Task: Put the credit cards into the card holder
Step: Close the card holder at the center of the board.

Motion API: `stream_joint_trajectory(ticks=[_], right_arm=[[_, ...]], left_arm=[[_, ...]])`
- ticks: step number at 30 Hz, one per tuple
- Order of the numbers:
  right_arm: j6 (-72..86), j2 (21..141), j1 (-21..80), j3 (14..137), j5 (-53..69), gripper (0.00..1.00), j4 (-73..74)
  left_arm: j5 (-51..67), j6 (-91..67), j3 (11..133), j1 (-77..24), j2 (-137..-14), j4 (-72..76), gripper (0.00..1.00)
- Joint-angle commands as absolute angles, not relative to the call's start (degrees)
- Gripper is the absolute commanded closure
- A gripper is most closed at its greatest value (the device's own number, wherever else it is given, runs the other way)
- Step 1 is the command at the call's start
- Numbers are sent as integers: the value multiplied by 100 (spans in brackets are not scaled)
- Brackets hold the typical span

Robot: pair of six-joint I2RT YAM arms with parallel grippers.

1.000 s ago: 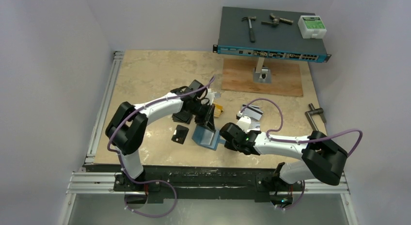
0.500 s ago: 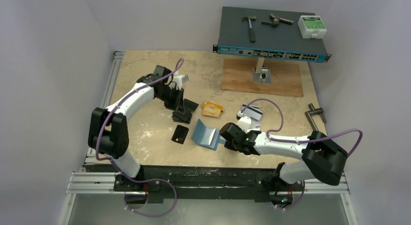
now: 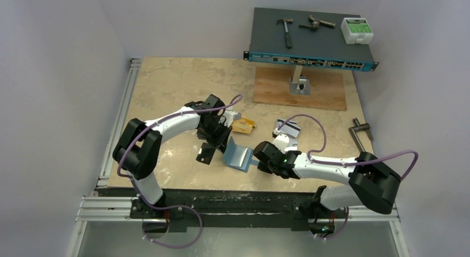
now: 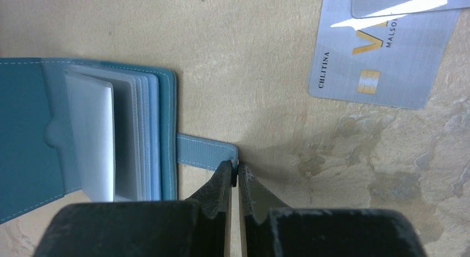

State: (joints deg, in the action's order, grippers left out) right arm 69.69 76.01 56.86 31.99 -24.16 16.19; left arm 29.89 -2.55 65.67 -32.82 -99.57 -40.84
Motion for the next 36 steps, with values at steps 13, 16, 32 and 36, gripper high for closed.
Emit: stream_joint_trajectory(ticks=[13, 16, 32, 36], right_arm=[[7090, 7316, 5677, 2912, -2146, 100, 1131], [7131, 7281, 5678, 2840, -2088, 100, 983], [7371, 6784, 5410, 1958, -1585, 100, -327], [7372, 6694, 5245, 1882, -1417, 100, -370]], left_arm=[[2710, -537, 7031, -4151, -10157, -3752, 94], [2658, -523, 7027, -4243, -10254, -3696, 94], [1913, -29, 6911, -4665, -10613, -3452, 88], [1786, -43, 6847, -4765, -10677, -3385, 88]])
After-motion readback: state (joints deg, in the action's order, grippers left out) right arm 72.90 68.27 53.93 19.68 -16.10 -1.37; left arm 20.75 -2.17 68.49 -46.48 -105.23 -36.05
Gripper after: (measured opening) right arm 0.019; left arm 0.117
